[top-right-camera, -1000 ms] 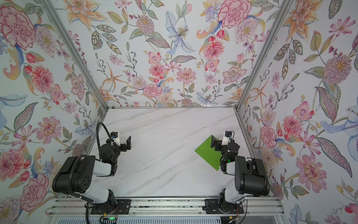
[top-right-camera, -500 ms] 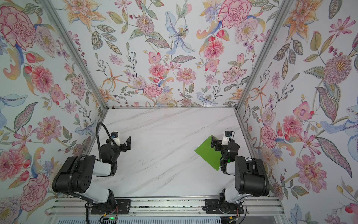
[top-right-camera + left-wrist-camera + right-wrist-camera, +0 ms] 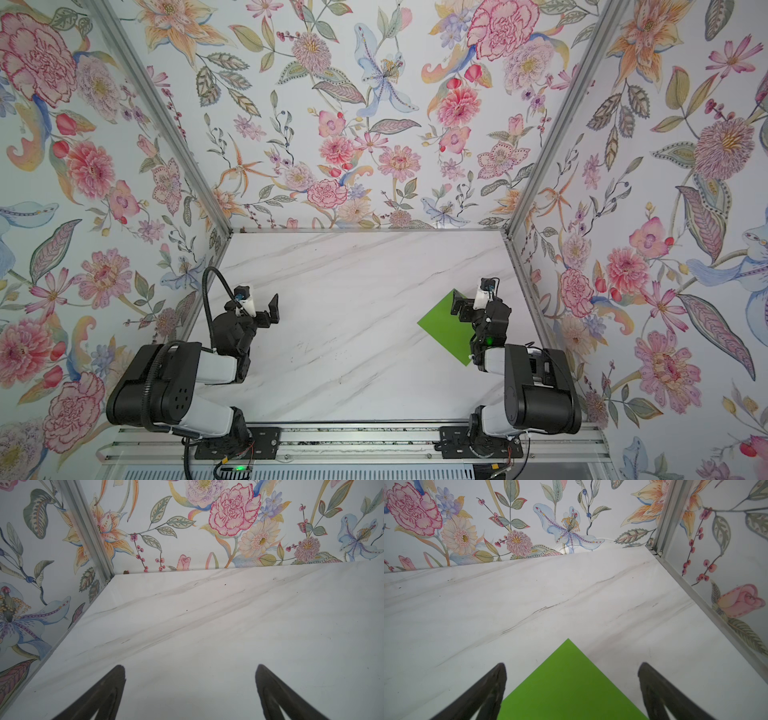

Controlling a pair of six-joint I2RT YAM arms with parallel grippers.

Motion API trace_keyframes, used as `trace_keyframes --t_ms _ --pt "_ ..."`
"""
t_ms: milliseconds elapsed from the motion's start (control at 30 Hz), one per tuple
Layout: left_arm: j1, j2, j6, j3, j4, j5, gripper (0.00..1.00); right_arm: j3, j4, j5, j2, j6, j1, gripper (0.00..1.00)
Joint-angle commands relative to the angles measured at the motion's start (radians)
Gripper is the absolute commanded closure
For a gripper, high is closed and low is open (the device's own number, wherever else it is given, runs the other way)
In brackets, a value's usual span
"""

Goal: Fold a paper plane with a square sheet of paper (fold left side to right side)

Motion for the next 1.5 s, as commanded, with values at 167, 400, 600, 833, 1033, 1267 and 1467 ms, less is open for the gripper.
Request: trace_keyframes --t_ms 167,400,600,833,1033,1267,1467 --pt "-0.025 -0.193 -0.043 0.093 -0.289 -0.167 0.01 0.163 -0.506 0.116 -0.116 0.034 0.030 0.02" --pt "-0.032 -0.303 -0.243 0.258 -0.686 -0.233 0.01 0.310 -0.852 0.037 -0.097 0.167 0.051 0.11" --pt "-0.043 -0.309 -0.356 0.372 -0.940 -0.125 0.04 0.370 -0.966 0.011 0.003 0.353 0.050 0.24" --pt "-0.065 -0.332 -0.395 0.414 -1.089 -0.038 0.06 0.378 -0.964 0.022 0.087 0.450 0.051 0.27" --pt "-0.075 -0.367 -0.402 0.428 -1.146 -0.009 0.06 0.410 -0.985 0.015 0.168 0.495 0.059 0.28" --pt "-0.084 -0.396 -0.405 0.429 -1.184 0.002 0.06 0.465 -1.013 -0.015 0.261 0.508 0.110 0.27" --pt "-0.093 -0.392 -0.415 0.438 -1.199 0.018 0.06 0.522 -1.018 -0.027 0.322 0.531 0.213 0.26"
